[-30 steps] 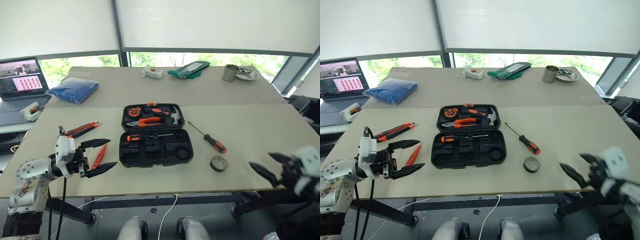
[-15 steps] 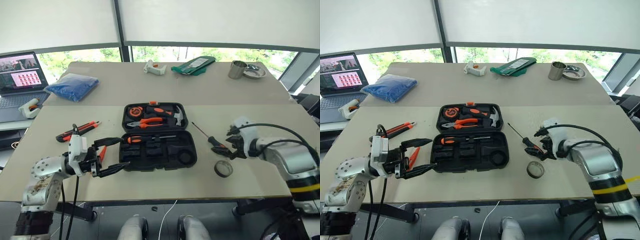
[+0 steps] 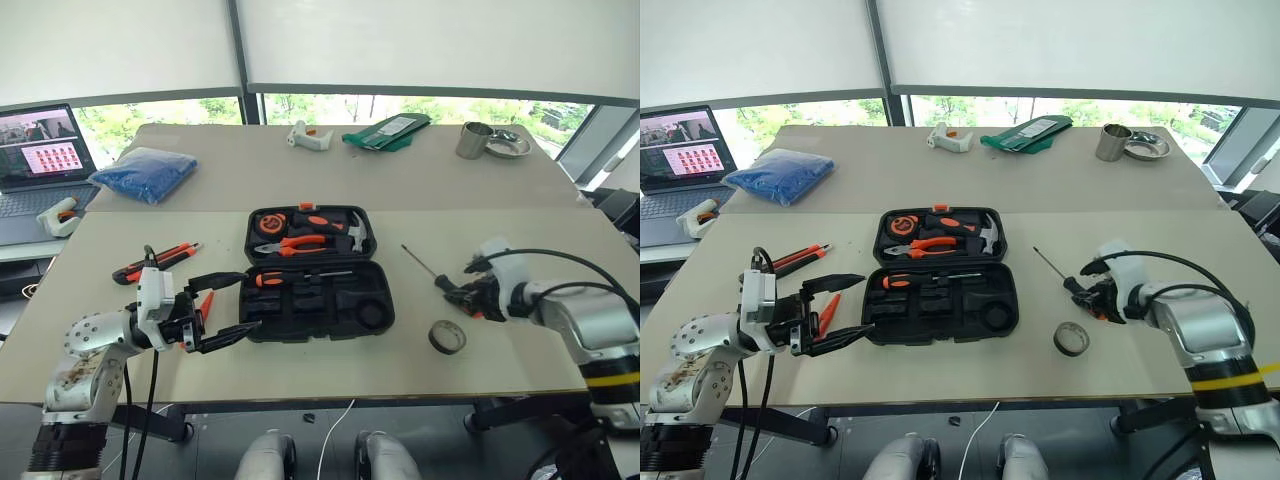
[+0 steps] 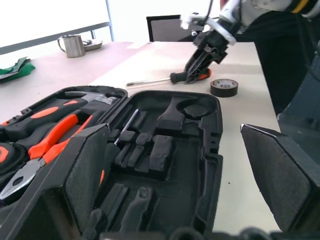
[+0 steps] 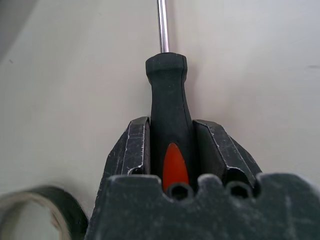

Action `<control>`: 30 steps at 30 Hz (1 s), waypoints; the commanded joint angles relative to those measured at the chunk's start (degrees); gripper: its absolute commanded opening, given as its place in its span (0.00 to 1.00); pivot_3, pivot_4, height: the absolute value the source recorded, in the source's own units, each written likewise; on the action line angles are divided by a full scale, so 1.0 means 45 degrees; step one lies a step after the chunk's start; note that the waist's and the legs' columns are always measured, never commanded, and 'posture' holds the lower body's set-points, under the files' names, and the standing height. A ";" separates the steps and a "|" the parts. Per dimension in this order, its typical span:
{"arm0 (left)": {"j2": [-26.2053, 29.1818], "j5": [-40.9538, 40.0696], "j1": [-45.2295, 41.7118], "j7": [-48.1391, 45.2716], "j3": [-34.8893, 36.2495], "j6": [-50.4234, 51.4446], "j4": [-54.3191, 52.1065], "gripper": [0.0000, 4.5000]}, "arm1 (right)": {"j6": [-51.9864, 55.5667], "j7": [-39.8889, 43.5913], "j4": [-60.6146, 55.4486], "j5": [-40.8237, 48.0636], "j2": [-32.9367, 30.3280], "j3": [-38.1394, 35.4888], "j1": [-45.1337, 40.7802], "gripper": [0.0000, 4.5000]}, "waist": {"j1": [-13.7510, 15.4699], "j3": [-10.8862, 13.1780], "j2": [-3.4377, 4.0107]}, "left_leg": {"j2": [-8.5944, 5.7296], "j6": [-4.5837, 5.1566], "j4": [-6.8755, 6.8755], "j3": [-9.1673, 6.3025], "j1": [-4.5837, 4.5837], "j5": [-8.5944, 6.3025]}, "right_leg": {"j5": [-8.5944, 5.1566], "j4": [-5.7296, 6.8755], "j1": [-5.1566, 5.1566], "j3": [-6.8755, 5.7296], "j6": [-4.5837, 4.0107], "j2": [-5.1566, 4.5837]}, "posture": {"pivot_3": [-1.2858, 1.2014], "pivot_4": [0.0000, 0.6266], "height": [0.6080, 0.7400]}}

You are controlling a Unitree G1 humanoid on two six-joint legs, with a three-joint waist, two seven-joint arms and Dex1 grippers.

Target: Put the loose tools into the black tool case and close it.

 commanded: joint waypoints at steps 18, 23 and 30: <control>0.0099 -0.0070 0.2315 0.1503 0.1627 -0.0264 -0.1221 1.00 | -0.7737 0.6245 0.4798 -0.5142 0.3980 0.6625 -0.7253 0.22 | -0.0184 0.0011 -0.0031 | 0.0059 -0.0104 -0.0002 0.0030 0.0071 0.0064 | -0.0030 0.0137 -0.0032 0.0032 -0.0147 0.0032 | 0.52 0.24 1.00; 0.0149 -0.0100 0.2550 0.1747 0.1710 -0.0203 -0.1487 1.00 | -0.7938 0.6238 0.5609 -0.5509 0.4204 0.6469 -0.7568 0.22 | -0.0149 0.0011 -0.0031 | 0.0060 -0.0117 -0.0003 0.0021 0.0067 0.0069 | -0.0015 0.0142 -0.0030 0.0004 -0.0125 0.0035 | 0.52 0.24 1.00; 0.0232 -0.0073 0.2469 0.1831 0.1661 -0.0177 -0.1479 1.00 | -0.8390 0.6418 0.6693 -0.6012 0.4746 0.6715 -0.7962 0.22 | -0.0253 0.0011 -0.0030 | 0.0069 -0.0151 -0.0004 0.0018 0.0072 0.0069 | -0.0010 0.0156 -0.0032 -0.0009 -0.0133 0.0042 | 0.52 0.24 1.00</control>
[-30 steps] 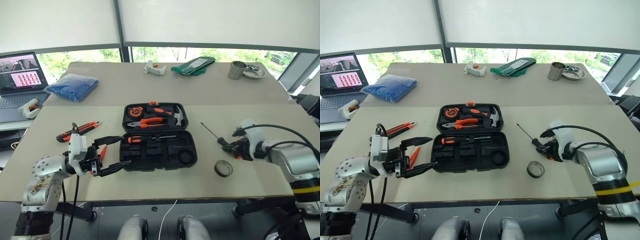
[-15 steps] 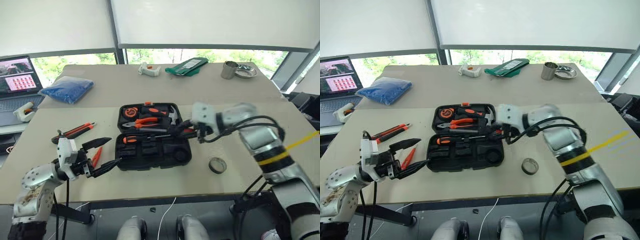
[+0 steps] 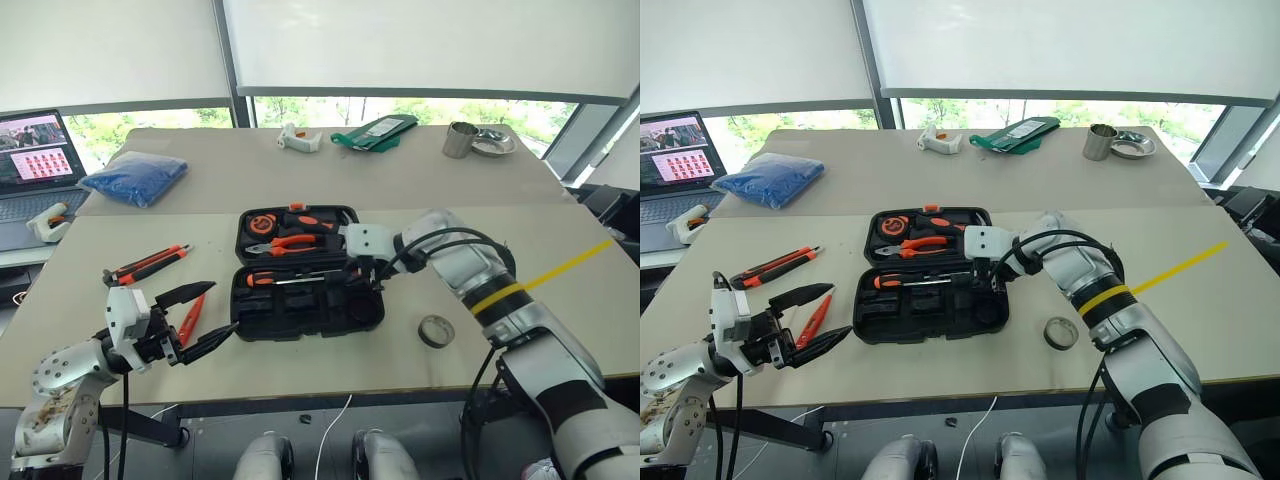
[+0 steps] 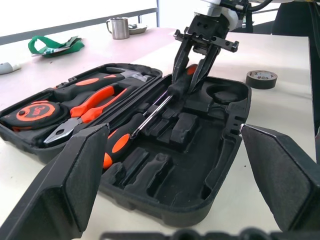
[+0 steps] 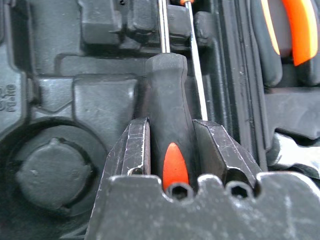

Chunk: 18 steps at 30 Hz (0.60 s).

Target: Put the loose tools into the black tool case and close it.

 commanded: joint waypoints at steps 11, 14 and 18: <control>0.0210 0.0031 -0.0205 0.0069 0.0168 -0.0186 -0.0233 1.00 | -0.0464 0.0063 0.0407 -0.0632 0.0308 -0.0399 -0.0345 0.45 | -0.0007 0.0000 0.0000 | -0.0002 0.0000 -0.0001 0.0001 -0.0001 0.0000 | 0.0003 -0.0003 0.0002 0.0001 0.0004 -0.0001 | 0.52 0.24 1.00; 0.0179 0.0045 -0.0215 0.0115 0.0162 -0.0185 -0.0244 1.00 | -0.0875 0.0886 -0.0061 0.0010 -0.0099 -0.0923 -0.0518 0.66 | 0.0002 0.0000 0.0000 | -0.0002 -0.0003 -0.0001 0.0001 -0.0001 -0.0002 | 0.0002 -0.0003 0.0001 0.0000 0.0003 -0.0001 | 0.52 0.24 1.00; 0.0206 0.0050 -0.0215 0.0126 0.0223 -0.0186 -0.0175 1.00 | 0.0027 0.1768 -0.0826 0.1317 -0.0382 -0.2065 -0.0778 0.66 | -0.0037 0.0001 0.0001 | -0.0002 0.0004 -0.0012 0.0000 -0.0002 0.0000 | 0.0004 -0.0014 -0.0001 0.0000 0.0006 -0.0001 | 0.52 0.24 1.00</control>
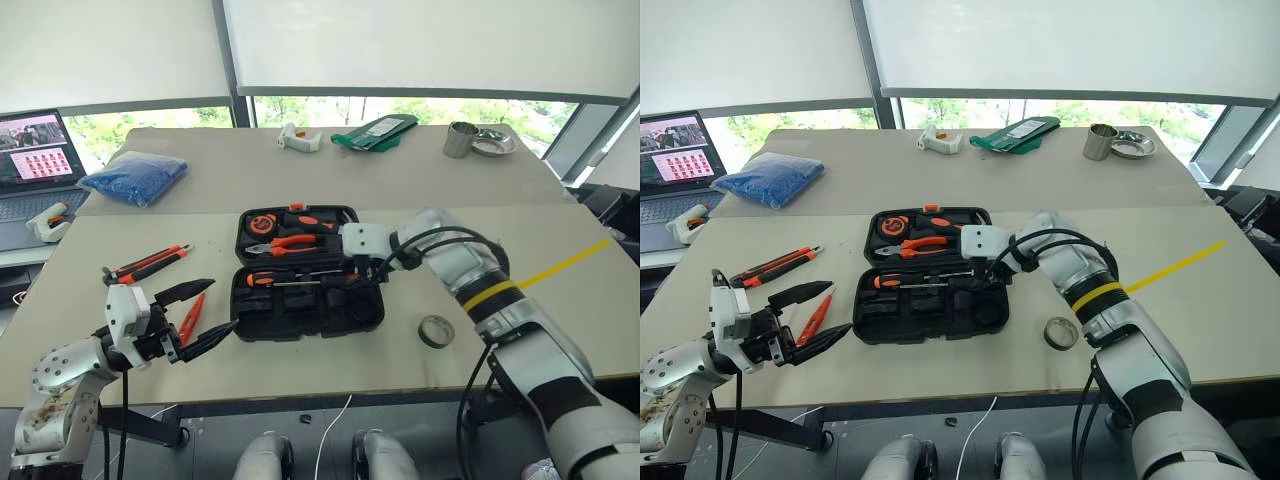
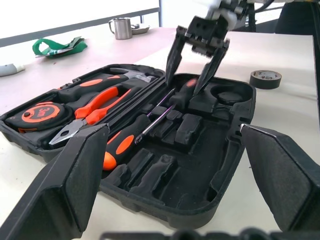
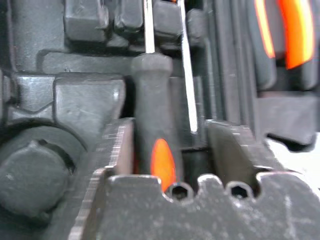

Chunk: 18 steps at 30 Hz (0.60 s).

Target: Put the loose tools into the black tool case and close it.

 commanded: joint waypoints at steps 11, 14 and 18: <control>0.0030 0.0093 -0.0260 0.0228 0.0095 -0.0198 -0.0009 1.00 | 0.0426 -0.2272 -0.0891 0.2020 0.2260 -0.2471 0.1731 0.01 | -0.0063 -0.0010 -0.0012 | 0.0017 -0.0024 -0.0017 0.0006 0.0031 -0.0001 | 0.0000 0.0018 0.0008 0.0001 -0.0007 0.0016 | 0.52 0.24 1.00; 0.0069 0.0134 -0.0261 0.0249 0.0121 -0.0201 0.0033 1.00 | -0.0243 -0.2515 -0.0280 0.1662 0.2521 -0.2081 0.2081 0.01 | -0.0051 -0.0011 -0.0012 | 0.0008 -0.0018 -0.0013 0.0005 0.0025 0.0003 | 0.0002 0.0015 0.0008 0.0001 -0.0009 0.0008 | 0.52 0.24 1.00; 0.0153 0.0176 -0.0163 0.0252 0.0247 -0.0205 0.0021 1.00 | -0.0824 -0.2618 0.0214 0.1244 0.2640 -0.1587 0.2308 0.01 | -0.0054 -0.0011 -0.0012 | 0.0010 -0.0019 -0.0016 0.0002 0.0026 0.0003 | -0.0001 0.0013 0.0009 -0.0004 -0.0012 0.0009 | 0.52 0.24 1.00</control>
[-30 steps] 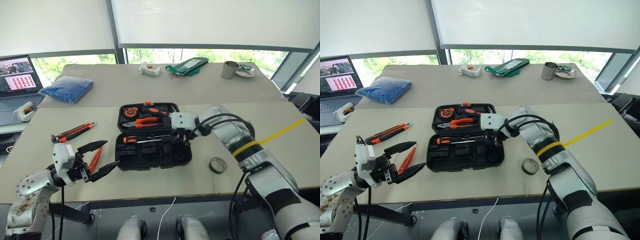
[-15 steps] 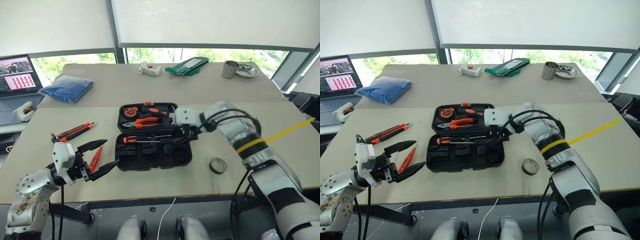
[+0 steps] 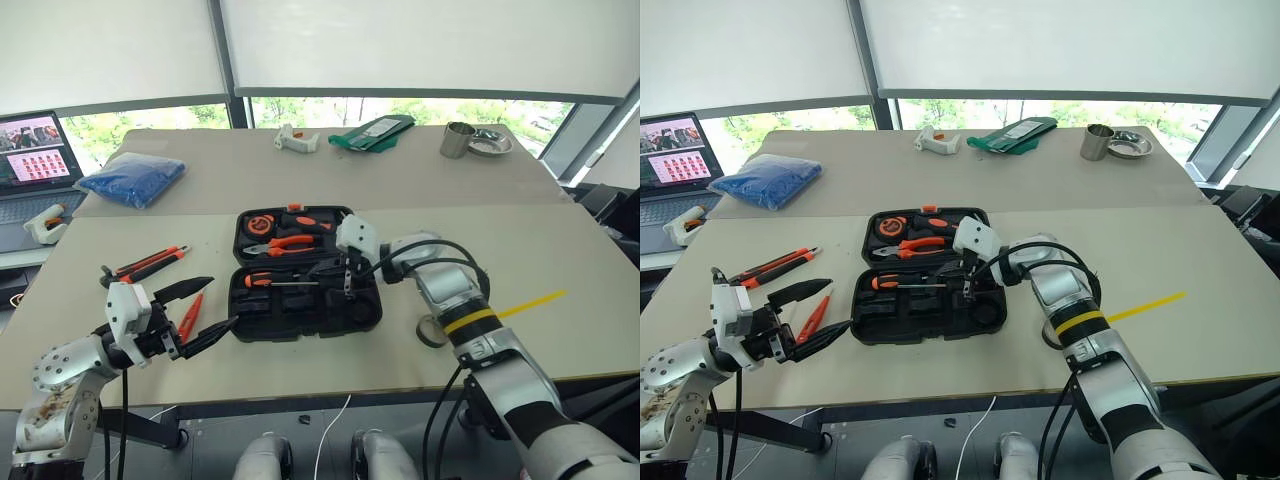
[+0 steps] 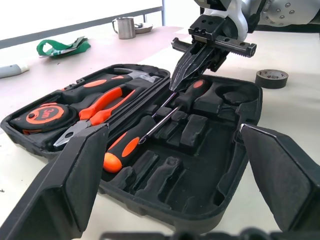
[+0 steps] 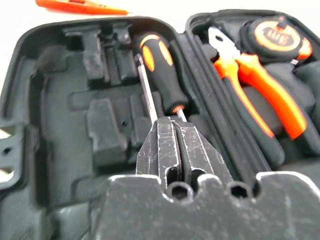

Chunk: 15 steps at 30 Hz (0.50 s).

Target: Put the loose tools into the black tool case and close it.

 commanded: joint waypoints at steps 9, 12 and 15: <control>0.0237 0.0055 0.0075 0.0078 0.0367 -0.0186 -0.0081 1.00 | -0.1075 -0.0486 0.1981 -0.0937 0.0410 0.0706 0.0055 0.01 | -0.0045 -0.0007 -0.0004 | 0.0010 -0.0008 -0.0003 0.0001 0.0042 -0.0003 | -0.0018 0.0007 0.0024 0.0005 -0.0029 0.0008 | 0.52 0.24 1.00; 0.0285 0.0094 0.0127 0.0134 0.0364 -0.0111 -0.0092 1.00 | -0.0574 -0.0514 0.2602 -0.1143 0.0414 0.0744 -0.0207 0.01 | -0.0051 -0.0019 -0.0021 | 0.0016 -0.0078 -0.0003 0.0002 0.0070 -0.0034 | -0.0035 0.0018 0.0035 0.0008 -0.0059 0.0008 | 0.52 0.24 1.00; 0.0324 0.0077 0.0372 0.0177 0.0463 -0.0032 -0.0047 1.00 | -0.0466 -0.0360 0.2365 -0.0868 0.0433 0.0547 -0.0344 0.01 | -0.0043 -0.0021 -0.0021 | 0.0021 -0.0098 -0.0004 0.0002 0.0121 -0.0039 | -0.0043 0.0029 0.0054 0.0008 -0.0076 0.0005 | 0.52 0.24 1.00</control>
